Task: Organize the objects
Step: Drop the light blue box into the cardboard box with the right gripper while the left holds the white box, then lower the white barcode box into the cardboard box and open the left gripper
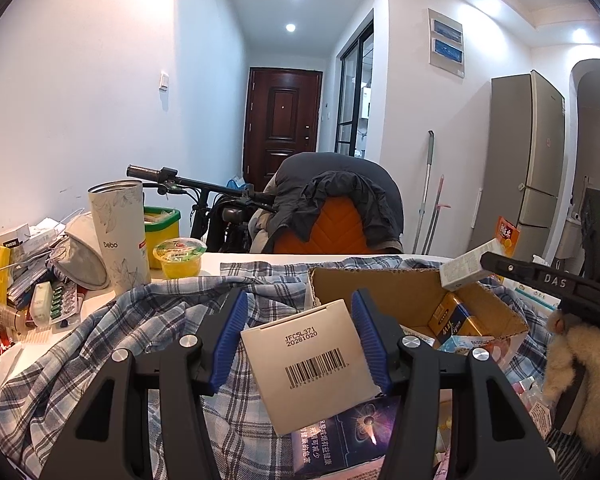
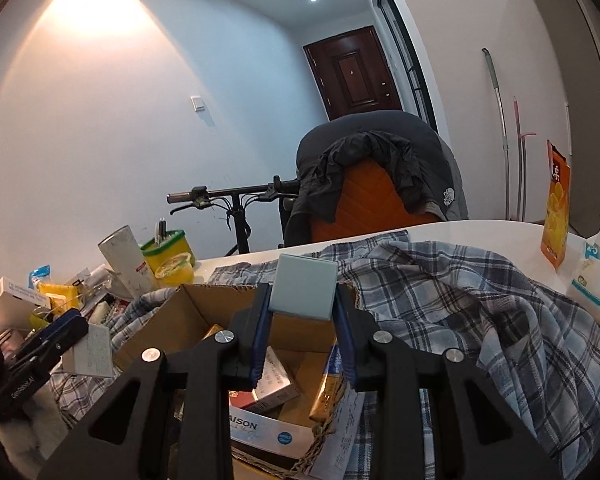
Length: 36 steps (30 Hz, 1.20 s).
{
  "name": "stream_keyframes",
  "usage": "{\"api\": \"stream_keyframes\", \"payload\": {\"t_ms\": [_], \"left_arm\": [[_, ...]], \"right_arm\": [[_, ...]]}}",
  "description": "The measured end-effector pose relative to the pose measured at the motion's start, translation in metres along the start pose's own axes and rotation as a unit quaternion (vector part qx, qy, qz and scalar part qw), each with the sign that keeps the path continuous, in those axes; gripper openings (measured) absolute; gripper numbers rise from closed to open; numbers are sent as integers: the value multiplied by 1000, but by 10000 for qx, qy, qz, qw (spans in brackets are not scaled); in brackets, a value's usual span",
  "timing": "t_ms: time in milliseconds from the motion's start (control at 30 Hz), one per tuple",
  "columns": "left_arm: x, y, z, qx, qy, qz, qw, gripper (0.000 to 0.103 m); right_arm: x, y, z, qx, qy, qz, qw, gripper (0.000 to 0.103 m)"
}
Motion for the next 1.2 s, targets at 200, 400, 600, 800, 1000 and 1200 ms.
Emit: {"api": "stream_keyframes", "payload": {"t_ms": [200, 400, 600, 800, 1000, 1200], "left_arm": [[0, 0, 0, 7, 6, 6, 10000, 57], [1, 1, -1, 13, 6, 14, 10000, 57], [0, 1, -1, 19, 2, 12, 10000, 57], [0, 1, -2, 21, 5, 7, 10000, 57], [0, 1, -3, 37, 2, 0, 10000, 57], [1, -5, -2, 31, 93, -1, 10000, 57]], "right_arm": [[7, 3, -1, -15, -4, 194, 9998, 29], [9, 5, -4, 6, 149, 205, 9997, 75], [-10, -1, -14, 386, 226, -86, 9990, 90], [-21, -2, -18, 771, 127, -178, 9968, 96], [-22, -3, -10, 659, 152, -195, 9975, 97], [-21, -2, -7, 596, 150, -133, 9980, 98]]}}
Point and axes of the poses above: each gripper's, at about its wrist camera, not at the fingertips, and x roughly the way its jaws point, z to its left, y to its underside, the point moved 1 cm from there along x, roughly the way its jaws point, and after that the axes turned 12 degrees about -z, right-handed, at the moved point
